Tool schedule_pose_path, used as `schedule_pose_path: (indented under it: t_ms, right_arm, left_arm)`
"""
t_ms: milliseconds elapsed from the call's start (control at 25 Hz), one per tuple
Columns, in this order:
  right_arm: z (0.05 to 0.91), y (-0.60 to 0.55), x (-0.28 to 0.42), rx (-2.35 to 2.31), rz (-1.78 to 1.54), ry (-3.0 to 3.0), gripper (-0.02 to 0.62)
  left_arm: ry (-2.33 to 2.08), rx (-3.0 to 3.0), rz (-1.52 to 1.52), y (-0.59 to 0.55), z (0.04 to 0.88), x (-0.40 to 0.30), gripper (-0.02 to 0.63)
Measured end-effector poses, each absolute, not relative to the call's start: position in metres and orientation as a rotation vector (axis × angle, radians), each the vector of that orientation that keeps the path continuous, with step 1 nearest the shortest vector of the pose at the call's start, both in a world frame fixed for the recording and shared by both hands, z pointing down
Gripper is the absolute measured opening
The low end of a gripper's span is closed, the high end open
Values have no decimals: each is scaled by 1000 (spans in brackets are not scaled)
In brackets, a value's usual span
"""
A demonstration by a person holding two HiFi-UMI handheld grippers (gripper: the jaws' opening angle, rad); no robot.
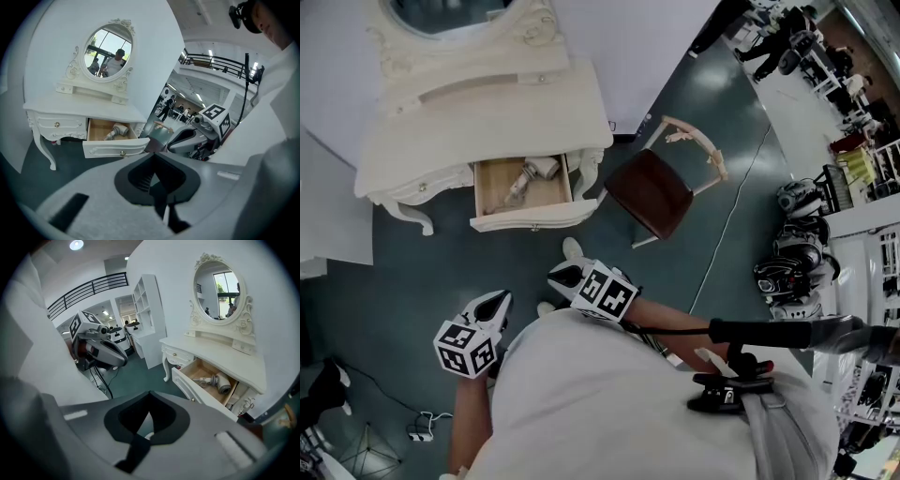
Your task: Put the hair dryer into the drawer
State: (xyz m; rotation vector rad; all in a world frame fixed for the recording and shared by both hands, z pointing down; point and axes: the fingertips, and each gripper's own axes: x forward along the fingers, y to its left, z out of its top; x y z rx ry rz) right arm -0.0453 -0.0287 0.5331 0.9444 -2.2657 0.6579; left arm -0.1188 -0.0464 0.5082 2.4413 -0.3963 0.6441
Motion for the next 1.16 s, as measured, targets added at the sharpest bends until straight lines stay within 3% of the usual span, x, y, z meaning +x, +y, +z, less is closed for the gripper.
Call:
schedule_pose_path:
  t_ms: [1160]
  right_arm:
    - [533,-39,-33,966,619,-2246,-2]
  left_arm:
    - [-354,2428,689,-51,512,-110,3]
